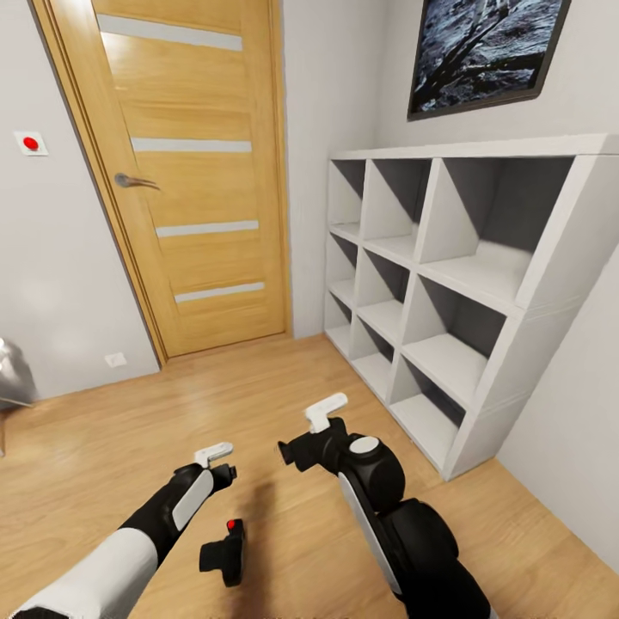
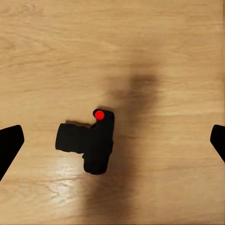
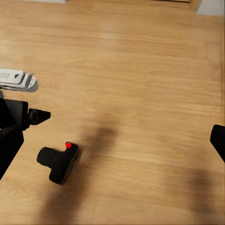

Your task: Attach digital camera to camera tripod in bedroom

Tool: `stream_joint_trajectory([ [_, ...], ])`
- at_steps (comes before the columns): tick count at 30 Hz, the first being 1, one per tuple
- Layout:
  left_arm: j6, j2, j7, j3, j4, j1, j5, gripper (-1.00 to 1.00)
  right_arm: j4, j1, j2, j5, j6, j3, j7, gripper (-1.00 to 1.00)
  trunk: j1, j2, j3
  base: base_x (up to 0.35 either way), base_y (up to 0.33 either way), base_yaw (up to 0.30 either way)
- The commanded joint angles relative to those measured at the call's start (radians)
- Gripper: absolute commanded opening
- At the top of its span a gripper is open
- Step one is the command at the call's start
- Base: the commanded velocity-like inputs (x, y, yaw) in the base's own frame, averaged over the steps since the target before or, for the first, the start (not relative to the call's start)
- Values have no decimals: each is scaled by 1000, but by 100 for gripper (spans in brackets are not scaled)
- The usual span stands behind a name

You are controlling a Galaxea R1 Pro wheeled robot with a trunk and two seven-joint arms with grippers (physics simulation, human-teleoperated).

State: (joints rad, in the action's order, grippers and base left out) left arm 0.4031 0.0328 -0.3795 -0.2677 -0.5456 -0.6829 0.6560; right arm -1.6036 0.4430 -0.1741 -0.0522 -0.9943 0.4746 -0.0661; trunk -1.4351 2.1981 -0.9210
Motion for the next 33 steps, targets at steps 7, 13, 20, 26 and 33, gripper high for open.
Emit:
stream_joint_trajectory([
  [7,-169,49,97,-12,128,-9,-10,100,-6,11,0,-3,-23,-51,-8,100,-27,50,-23,0,0,0],
  [13,-281,68,159,-16,219,-13,-15,100,-8,20,0,-2,-22,-58,-8,100,-50,92,-42,0,0,0],
  [20,-335,65,221,-50,259,-15,-36,100,-9,51,0,-3,-20,-62,-10,100,-77,141,-64,0,0,0],
  [26,-344,53,258,-73,264,-13,-50,100,-9,61,0,-3,-17,-62,-8,100,-100,183,-83,0,0,0],
  [33,-337,44,293,-79,265,-13,-57,100,-9,63,0,-3,-14,-61,-4,100,-126,232,-104,0,0,0],
])
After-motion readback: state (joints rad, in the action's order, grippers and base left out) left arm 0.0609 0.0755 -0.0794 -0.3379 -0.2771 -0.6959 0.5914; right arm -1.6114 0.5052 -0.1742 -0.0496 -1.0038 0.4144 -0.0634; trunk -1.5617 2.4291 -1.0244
